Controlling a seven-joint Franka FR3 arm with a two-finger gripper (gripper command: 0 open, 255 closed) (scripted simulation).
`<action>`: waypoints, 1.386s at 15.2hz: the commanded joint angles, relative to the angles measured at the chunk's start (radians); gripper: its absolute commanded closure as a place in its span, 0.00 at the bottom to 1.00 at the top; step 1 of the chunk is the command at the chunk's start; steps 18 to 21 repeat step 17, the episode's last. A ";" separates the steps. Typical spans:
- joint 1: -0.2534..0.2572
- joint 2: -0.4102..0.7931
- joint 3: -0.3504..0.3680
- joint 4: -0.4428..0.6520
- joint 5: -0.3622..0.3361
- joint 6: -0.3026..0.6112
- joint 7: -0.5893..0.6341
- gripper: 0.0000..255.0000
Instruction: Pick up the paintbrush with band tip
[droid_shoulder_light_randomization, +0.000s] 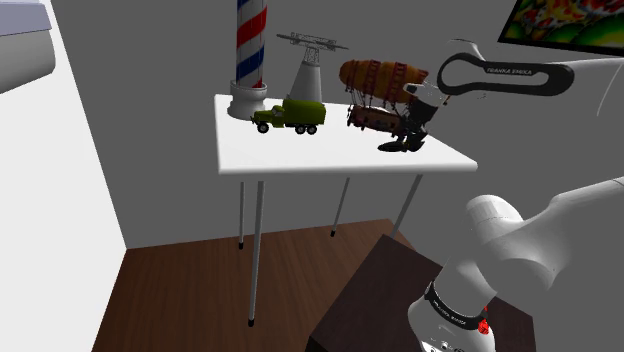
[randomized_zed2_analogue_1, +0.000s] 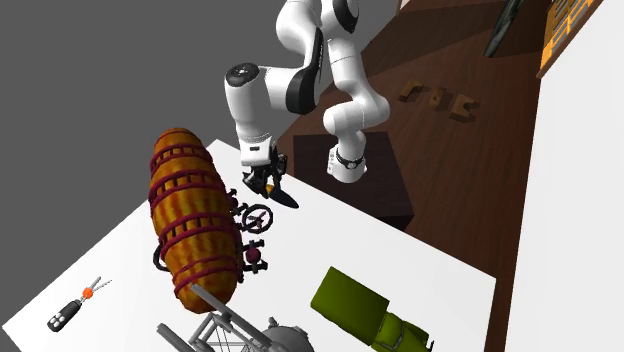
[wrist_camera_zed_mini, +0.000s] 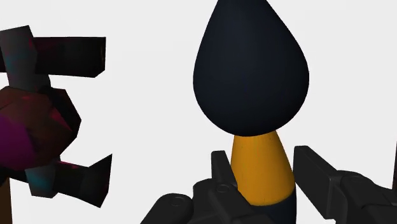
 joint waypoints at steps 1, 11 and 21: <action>0.003 0.003 0.003 0.007 0.005 -0.010 0.000 1.00; 0.015 0.011 0.059 0.129 0.047 -0.132 -0.004 1.00; 0.023 0.020 0.078 0.186 0.064 -0.181 -0.007 1.00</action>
